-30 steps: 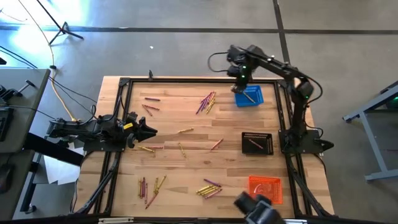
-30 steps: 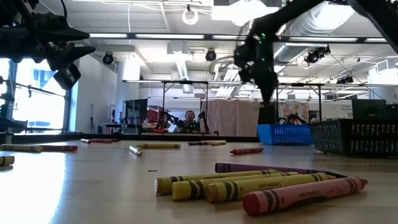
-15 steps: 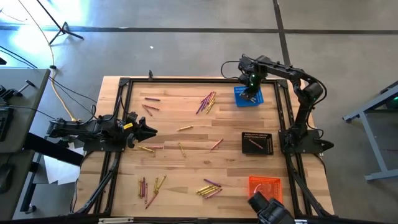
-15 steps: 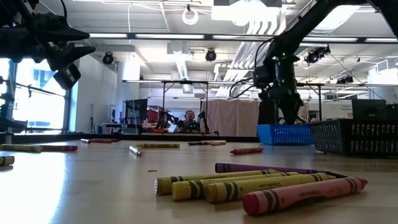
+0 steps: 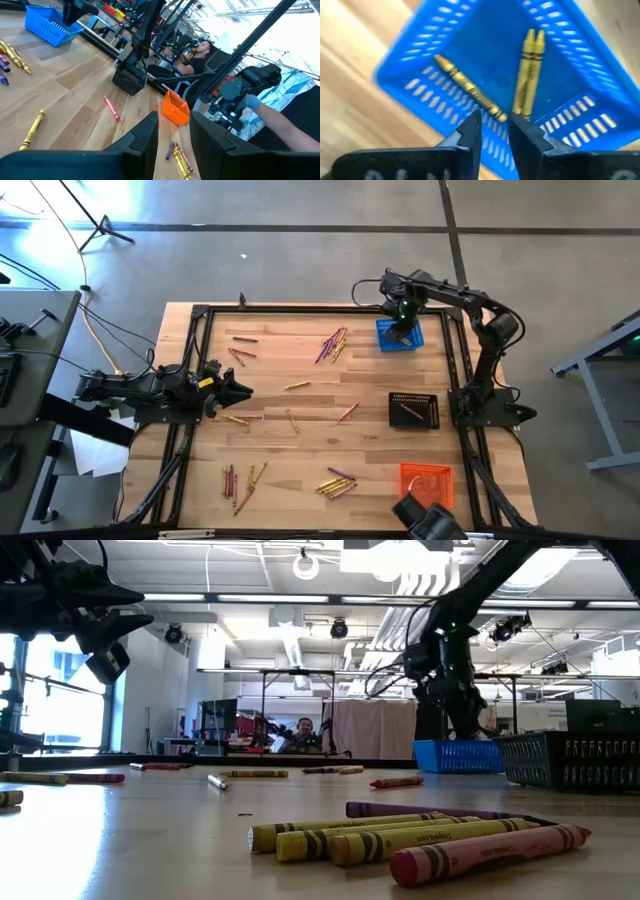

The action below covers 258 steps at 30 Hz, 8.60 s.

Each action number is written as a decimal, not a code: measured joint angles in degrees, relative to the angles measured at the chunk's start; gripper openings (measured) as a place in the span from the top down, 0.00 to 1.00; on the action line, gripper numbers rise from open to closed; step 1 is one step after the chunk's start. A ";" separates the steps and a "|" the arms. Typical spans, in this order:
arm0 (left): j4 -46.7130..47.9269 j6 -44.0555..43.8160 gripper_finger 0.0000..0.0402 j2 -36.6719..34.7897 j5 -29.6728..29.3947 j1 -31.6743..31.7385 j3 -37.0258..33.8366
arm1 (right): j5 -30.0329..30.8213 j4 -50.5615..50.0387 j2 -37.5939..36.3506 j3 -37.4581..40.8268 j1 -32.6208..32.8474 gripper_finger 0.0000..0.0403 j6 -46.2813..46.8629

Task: Sort crayons
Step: Put the yellow crayon into the blue bin, then put the red crayon into the black bin

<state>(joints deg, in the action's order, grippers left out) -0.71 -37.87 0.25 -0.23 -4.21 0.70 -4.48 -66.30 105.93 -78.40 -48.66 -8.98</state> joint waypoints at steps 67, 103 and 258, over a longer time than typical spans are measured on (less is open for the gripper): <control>0.03 0.00 0.75 0.28 -0.22 0.00 -0.01 | -9.57 58.86 24.57 -10.64 37.70 0.66 -3.95; 0.00 0.00 0.75 0.27 -0.22 0.00 -0.01 | -13.55 40.15 27.26 -27.95 37.77 0.96 2.98; 0.02 0.02 0.75 0.28 -0.22 0.00 -0.01 | 22.26 53.77 -7.74 26.74 53.13 0.72 -0.54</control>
<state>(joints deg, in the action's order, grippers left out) -0.69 -37.85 0.54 -0.45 -4.21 0.69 17.78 -12.53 98.19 -51.66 4.46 -9.52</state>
